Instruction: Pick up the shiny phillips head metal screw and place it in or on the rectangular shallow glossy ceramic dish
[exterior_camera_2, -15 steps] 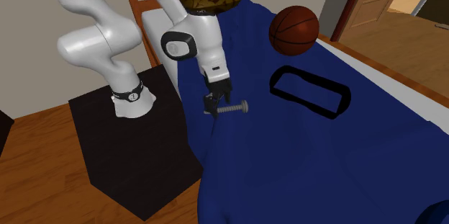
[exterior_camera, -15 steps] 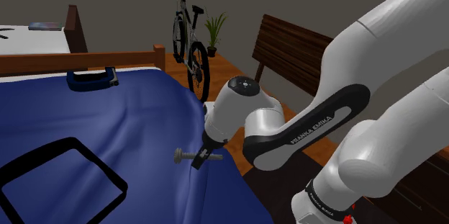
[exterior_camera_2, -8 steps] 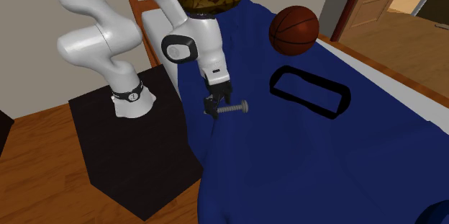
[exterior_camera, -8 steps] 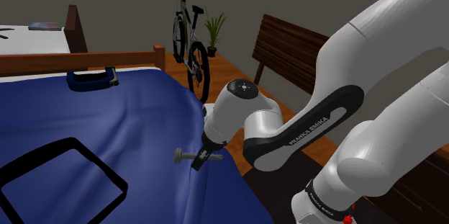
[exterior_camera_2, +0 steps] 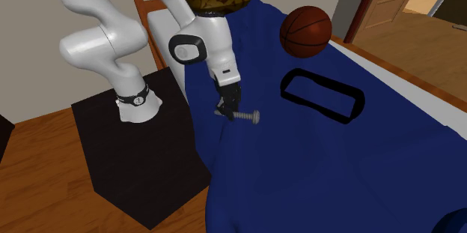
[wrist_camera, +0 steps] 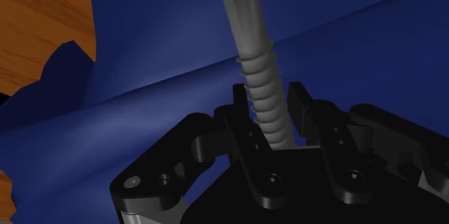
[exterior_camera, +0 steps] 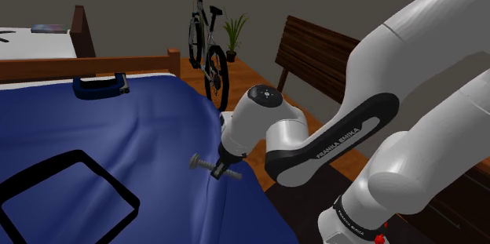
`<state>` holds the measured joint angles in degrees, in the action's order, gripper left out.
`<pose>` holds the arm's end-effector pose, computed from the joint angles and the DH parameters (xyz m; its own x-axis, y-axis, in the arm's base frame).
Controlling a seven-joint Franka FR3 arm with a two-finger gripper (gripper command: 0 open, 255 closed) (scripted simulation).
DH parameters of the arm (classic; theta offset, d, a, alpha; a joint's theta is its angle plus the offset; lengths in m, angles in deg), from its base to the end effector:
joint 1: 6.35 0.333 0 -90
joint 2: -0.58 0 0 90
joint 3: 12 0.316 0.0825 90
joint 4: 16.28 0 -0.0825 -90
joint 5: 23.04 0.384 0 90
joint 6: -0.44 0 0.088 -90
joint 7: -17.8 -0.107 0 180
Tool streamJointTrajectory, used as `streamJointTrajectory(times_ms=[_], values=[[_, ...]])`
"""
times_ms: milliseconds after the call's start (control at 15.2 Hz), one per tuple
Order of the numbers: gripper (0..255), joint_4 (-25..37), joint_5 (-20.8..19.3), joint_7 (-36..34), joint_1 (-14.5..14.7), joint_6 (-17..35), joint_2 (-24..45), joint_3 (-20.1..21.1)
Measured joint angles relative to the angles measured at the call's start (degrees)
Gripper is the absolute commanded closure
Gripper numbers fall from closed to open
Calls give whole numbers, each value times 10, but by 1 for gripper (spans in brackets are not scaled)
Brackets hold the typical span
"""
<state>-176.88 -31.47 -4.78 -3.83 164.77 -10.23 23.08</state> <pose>0.3148 0.2404 0.2728 0.8864 0.3900 0.2493 0.3807 -0.9206 0.0866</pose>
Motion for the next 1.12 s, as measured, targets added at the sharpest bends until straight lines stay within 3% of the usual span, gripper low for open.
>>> streamJointTrajectory(times_ms=[264, 660, 1122], values=[[255, -1, 9, 7, 5, -5, -3, -6], [255, 2, 76, 60, 54, -64, -54, -45], [255, 20, 116, 98, 87, -139, -112, -78]])
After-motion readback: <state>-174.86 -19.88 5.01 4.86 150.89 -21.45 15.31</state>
